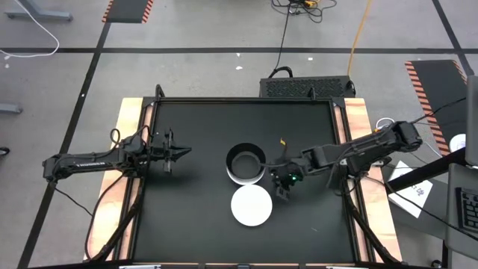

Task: Nest bowls inside each other
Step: Stack the white bowl on top of the black bowl

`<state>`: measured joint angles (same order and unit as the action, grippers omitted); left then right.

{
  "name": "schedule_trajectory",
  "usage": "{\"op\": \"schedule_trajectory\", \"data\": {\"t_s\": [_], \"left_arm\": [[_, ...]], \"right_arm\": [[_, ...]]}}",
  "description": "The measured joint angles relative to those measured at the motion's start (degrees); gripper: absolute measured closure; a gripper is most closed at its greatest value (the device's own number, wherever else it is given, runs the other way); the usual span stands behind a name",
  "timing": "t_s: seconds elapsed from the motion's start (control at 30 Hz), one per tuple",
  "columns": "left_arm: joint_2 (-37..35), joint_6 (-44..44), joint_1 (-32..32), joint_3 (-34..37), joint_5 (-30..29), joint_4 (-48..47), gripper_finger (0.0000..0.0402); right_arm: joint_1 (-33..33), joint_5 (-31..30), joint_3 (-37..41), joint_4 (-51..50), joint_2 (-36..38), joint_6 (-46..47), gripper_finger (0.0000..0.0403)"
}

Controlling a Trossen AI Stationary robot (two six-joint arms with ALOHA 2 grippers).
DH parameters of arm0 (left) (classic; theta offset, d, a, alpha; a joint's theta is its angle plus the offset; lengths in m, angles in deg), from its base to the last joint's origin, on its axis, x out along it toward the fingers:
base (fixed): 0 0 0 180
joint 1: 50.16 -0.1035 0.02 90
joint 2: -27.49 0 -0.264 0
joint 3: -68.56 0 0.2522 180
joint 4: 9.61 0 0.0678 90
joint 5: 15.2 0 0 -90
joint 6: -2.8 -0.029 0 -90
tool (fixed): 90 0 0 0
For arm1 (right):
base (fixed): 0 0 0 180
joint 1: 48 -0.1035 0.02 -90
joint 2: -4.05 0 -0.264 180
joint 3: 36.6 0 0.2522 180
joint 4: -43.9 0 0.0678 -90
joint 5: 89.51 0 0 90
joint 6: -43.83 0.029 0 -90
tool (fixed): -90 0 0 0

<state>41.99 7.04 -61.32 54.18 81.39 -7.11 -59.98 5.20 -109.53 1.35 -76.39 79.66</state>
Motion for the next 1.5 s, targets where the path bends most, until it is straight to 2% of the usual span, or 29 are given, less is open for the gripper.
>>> {"op": "schedule_trajectory", "data": {"t_s": [0.3,0.53,0.67,0.9,1.5], "left_arm": [[0.0,-1.57,0.0,0.0,-0.09,-0.75,0.038],[0.0,-2.29,0.0,0.0,-0.13,-1.02,0.038],[0.0,-2.49,0.0,0.0,-0.13,-1.19,0.038],[0.0,-2.55,0.0,0.0,-0.13,-1.21,0.038],[0.04,-2.51,0.04,0.0,-0.09,-1.12,0.038]], "right_arm": [[2.57,0.87,-2.98,-7.16,-5.96,3.01,0.0196],[2.62,1.61,-3.03,-5.04,-6.62,2.88,0.0196],[1.87,4.34,-3.0,-4.22,-6.64,2.9,0.0196],[-0.44,4.37,-3.0,-1.2,-6.79,3.49,0.0196],[0.55,4.63,-2.87,-0.96,-16.02,3.32,0.0196]]}}
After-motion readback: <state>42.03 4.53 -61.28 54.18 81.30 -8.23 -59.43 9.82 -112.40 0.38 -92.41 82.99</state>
